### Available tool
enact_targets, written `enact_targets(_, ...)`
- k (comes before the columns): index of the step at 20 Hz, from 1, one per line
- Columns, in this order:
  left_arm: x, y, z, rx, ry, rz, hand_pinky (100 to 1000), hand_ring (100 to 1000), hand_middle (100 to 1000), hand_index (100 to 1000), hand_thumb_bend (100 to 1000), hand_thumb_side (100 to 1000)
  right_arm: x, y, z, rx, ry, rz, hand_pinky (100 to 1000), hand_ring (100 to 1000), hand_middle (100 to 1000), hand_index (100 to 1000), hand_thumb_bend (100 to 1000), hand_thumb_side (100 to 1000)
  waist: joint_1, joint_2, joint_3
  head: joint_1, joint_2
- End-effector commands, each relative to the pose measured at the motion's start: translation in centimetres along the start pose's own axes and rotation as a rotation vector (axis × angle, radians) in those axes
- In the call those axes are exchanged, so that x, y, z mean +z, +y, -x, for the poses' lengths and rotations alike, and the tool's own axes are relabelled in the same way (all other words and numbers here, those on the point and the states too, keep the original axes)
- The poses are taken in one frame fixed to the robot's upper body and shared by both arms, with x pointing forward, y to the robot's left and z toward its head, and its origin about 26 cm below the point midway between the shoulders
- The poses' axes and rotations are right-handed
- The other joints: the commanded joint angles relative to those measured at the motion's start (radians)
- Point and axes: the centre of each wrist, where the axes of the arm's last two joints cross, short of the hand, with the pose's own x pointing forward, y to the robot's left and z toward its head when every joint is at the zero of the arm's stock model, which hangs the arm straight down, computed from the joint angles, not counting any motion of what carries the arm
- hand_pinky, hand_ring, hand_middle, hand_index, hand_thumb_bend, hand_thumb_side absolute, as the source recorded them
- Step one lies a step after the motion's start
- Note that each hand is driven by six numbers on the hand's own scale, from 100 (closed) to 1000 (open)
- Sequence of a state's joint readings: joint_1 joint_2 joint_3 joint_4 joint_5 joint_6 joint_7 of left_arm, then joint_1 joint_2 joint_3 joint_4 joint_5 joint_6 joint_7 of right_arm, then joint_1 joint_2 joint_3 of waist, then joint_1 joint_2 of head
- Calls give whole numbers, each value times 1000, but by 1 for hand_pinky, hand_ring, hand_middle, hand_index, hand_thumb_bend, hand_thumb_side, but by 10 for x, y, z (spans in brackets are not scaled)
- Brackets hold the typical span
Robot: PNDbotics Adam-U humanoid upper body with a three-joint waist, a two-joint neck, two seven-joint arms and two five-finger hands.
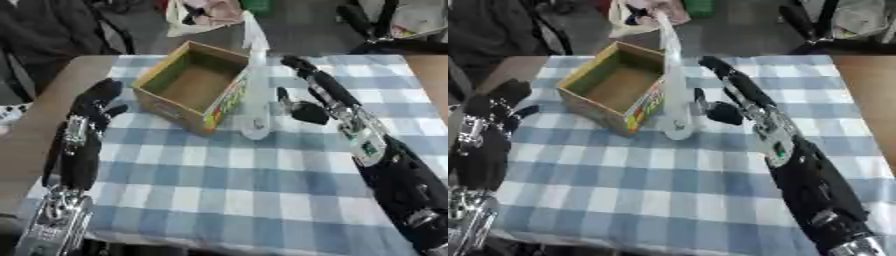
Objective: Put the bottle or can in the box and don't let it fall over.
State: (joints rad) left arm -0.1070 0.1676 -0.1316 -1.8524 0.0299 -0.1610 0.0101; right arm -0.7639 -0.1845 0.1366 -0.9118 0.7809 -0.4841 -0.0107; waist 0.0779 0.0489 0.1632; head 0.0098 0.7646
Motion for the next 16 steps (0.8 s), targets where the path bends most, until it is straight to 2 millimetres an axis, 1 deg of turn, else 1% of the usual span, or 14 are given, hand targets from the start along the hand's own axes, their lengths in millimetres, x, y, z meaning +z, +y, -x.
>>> enact_targets(1, -6, 3, -9, -14, -35, 14, 846, 921, 817, 897, 243, 960, -7, -7, -5, 32, -25, 15, 889, 1000, 1000, 1000, 100, 624, 0, -13, 4, -3, 5)
enact_targets(6, -8, 3, -9, -19, -34, 25, 846, 922, 818, 899, 242, 964, -8, -8, -4, 40, -23, 21, 882, 1000, 1000, 1000, 100, 641, -1, -11, 11, -7, 5)
enact_targets(16, -12, 2, -13, -17, -49, 44, 847, 921, 818, 902, 244, 961, -13, -22, -3, 33, -18, 47, 869, 1000, 1000, 1000, 100, 669, -3, -8, 26, -10, 5)
